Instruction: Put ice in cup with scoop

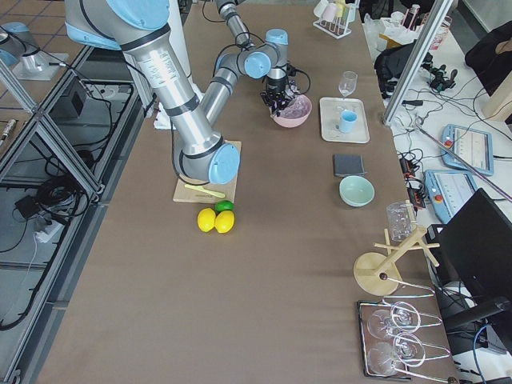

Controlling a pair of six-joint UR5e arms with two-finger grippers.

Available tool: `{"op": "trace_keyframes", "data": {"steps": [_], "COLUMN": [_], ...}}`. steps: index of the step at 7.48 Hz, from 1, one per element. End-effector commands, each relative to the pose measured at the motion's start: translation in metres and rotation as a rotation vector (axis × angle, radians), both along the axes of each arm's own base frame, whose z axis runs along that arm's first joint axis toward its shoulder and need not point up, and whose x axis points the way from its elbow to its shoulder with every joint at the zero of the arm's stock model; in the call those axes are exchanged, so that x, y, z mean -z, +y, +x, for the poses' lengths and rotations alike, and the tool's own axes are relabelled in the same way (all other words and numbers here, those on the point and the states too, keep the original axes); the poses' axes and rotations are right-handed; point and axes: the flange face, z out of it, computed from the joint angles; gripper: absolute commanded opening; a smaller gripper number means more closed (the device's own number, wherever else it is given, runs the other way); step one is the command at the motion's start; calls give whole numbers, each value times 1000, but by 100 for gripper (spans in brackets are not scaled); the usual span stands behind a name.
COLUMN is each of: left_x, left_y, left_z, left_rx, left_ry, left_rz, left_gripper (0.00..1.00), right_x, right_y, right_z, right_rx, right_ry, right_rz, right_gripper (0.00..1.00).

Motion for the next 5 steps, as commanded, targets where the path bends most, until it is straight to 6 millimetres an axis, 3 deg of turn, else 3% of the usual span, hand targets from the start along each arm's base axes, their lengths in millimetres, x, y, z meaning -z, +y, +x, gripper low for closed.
{"op": "trace_keyframes", "data": {"steps": [1,3,5], "left_x": [-3,-9,-26], "left_y": [1,-3,-25], "left_z": [-2,-12,-52], "left_rx": [1,1,6], "left_ry": [-1,-3,-18], "left_rz": [0,-5,-28], "left_gripper": [98,98,98], "right_x": [-7,-30,-23], "right_y": [-44,-63,-77], "right_z": [65,91,114], "right_rx": [-133,-263,-304], "right_ry": [-135,-215,-266], "right_rz": [5,-142,-158], "right_gripper": [0,0,0]}}
